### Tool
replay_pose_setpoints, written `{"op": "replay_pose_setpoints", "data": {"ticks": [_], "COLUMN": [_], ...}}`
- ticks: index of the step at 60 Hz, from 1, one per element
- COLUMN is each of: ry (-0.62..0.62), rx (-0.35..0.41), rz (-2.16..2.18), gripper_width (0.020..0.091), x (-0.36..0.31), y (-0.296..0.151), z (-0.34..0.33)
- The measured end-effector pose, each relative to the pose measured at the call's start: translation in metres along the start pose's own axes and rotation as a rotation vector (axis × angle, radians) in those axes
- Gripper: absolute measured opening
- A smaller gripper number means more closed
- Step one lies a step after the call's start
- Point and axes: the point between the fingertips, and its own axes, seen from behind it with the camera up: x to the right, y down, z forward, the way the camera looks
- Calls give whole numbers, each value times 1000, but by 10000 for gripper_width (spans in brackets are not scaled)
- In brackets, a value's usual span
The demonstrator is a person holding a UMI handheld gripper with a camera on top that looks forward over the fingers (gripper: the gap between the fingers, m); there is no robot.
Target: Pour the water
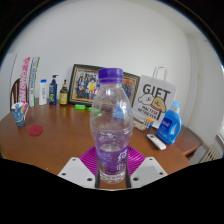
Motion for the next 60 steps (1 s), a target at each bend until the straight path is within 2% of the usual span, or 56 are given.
{"op": "replay_pose_setpoints", "data": {"ticks": [17,26,32,40,56,60], "ry": [152,240,275,281,276,304], "rx": [55,85,94,114,128,109], "rz": [-347,-644,-858,-1131,-1717,-1875], "gripper_width": [341,340,343,341,342,340], "x": [-22,-67,-110,-180,-288,-304], "y": [-125,-195,-225,-246,-235,-233], "z": [-2,-1,3,10,37,42]}}
